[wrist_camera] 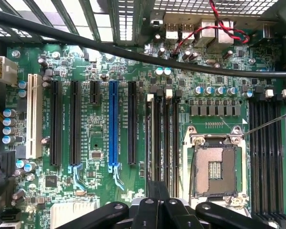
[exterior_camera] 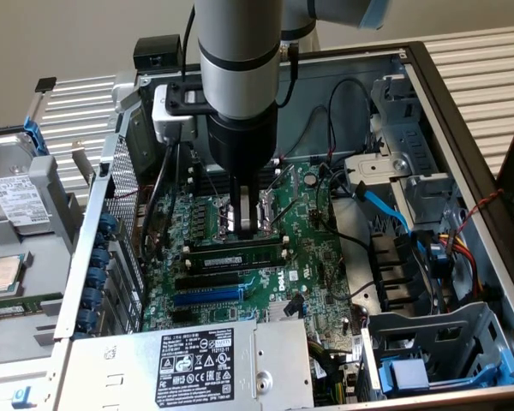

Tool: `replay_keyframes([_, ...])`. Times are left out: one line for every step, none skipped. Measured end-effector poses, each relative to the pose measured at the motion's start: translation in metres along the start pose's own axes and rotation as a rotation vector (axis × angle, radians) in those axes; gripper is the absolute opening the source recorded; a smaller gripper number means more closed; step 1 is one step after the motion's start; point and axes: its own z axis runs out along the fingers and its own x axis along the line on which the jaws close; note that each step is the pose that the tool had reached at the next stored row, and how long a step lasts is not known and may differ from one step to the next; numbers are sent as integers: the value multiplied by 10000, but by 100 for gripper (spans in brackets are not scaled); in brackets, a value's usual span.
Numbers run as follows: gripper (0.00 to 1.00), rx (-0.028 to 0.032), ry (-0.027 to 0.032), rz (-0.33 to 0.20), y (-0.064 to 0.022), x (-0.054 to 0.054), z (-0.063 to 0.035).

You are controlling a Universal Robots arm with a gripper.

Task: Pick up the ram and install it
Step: 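Press down the ram until it locks into place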

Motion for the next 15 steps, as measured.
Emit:
replay_keyframes([11,0,0,0,0,-1,-9])
replay_keyframes([11,0,0,0,1,-3,-30])
replay_keyframes([11,0,0,0,2,-4,-42])
replay_keyframes([11,0,0,0,2,-5,-53])
replay_keyframes([11,-1,1,0,3,-6,-64])
replay_keyframes([11,0,1,0,3,-7,-74])
replay_keyframes([11,-1,1,0,4,-8,-84])
replay_keyframes([11,0,0,0,4,-9,-93])
replay_keyframes([11,0,0,0,5,-10,-103])
replay_keyframes([11,0,1,0,5,-10,-114])
replay_keyframes([11,0,0,0,6,-11,-124])
replay_keyframes([11,0,0,-1,6,-12,-136])
replay_keyframes([11,0,1,0,6,-13,-146])
replay_keyframes([11,0,0,0,7,-14,-154])
replay_keyframes([11,0,1,0,7,-15,-160])
